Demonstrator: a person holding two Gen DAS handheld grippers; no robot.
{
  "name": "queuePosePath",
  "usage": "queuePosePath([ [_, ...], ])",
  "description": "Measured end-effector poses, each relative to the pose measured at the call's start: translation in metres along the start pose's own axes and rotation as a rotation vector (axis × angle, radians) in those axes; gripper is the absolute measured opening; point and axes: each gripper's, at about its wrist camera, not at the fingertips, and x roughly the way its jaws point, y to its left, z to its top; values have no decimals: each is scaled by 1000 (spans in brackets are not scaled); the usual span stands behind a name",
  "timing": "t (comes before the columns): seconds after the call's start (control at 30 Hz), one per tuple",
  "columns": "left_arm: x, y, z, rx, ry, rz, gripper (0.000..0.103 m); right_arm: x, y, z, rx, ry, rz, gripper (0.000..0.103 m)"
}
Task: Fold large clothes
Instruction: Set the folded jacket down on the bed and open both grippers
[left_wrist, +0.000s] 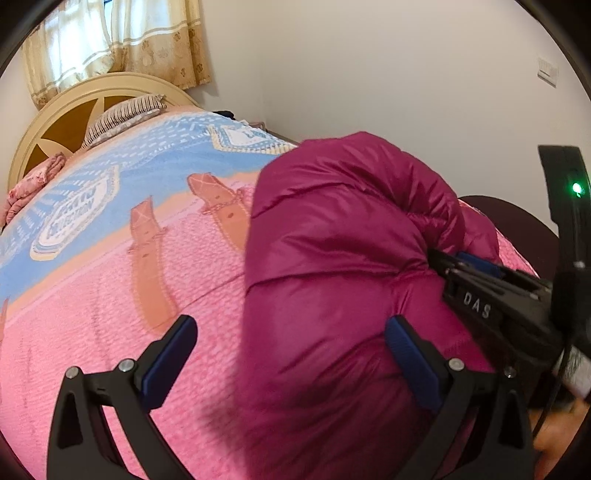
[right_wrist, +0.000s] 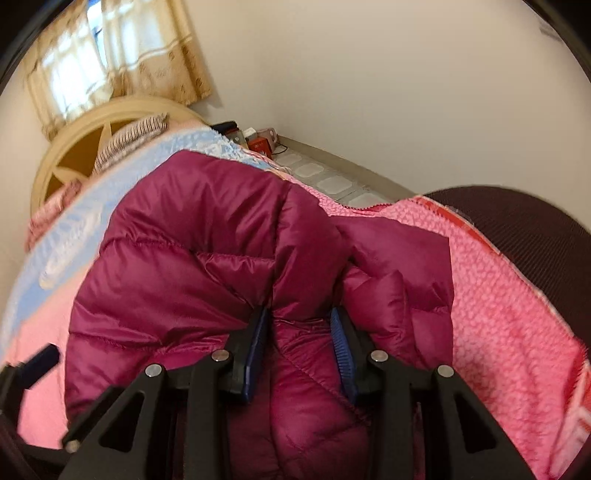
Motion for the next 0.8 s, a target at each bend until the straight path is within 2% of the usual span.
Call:
queuePosePath([
  [0.13,-15,12,-13,-17,-5,-13,103,-37,9,-10,-33,-27,-23,46],
  [0.2,-20,16,-19,-21,-2,-24,103,-59,10,-23,-45,-67,-32,62],
  [0.27,-26,18,-27,-20,3,-32,103,-82,8,-38,-40,-95,-56,73],
  [0.63,-73,15,-61,-8,-26,-91,103,-155,-21,-106,-10,-123,-62,74],
  [0.8,-97,9,-75,8,-81,-49,103,-179,-35,-112,13,-136,-41,74],
])
